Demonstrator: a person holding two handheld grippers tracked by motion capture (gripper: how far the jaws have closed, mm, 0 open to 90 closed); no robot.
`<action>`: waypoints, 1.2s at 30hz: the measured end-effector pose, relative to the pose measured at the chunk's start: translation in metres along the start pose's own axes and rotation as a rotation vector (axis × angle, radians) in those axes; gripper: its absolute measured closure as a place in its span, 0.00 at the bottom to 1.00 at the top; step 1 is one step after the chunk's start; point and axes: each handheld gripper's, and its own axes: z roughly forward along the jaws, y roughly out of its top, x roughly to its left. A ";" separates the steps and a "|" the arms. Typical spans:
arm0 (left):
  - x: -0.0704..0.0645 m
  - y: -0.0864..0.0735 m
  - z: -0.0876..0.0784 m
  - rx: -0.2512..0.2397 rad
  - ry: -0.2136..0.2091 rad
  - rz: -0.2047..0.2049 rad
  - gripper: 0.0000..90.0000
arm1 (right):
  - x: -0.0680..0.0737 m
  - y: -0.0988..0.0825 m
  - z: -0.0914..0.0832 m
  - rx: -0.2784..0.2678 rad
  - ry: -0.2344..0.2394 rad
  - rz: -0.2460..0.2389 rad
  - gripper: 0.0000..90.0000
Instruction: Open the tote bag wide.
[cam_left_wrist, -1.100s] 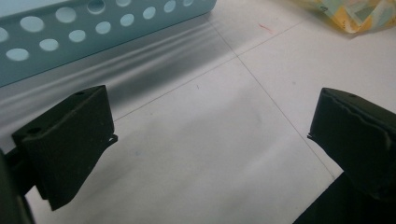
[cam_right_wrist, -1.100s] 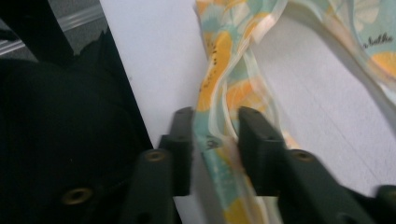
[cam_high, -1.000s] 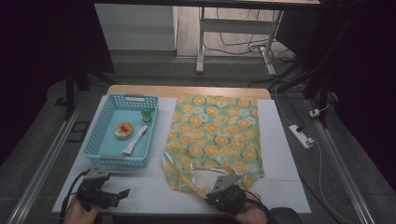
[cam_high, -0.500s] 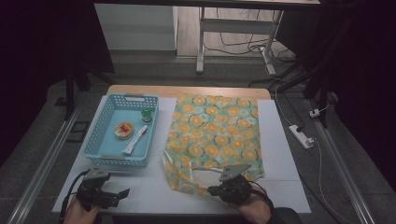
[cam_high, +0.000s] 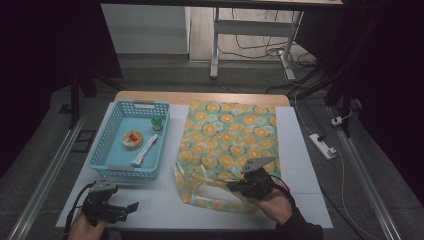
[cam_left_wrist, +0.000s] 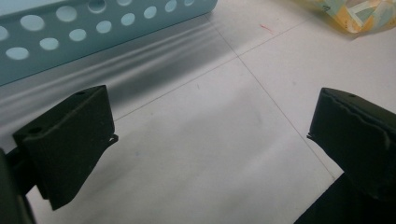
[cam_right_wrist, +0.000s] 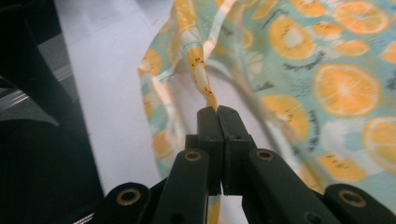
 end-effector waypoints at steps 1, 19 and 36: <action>0.000 0.000 0.000 0.000 0.000 -0.001 0.00 | -0.002 0.001 -0.001 -0.003 -0.006 -0.003 0.99; 0.002 0.000 0.000 -0.003 0.001 -0.024 0.00 | -0.047 0.022 -0.004 -0.049 -0.086 0.024 0.99; 0.008 0.003 0.002 -0.031 -0.029 -0.029 0.00 | -0.081 0.049 0.002 -0.061 -0.130 0.038 0.99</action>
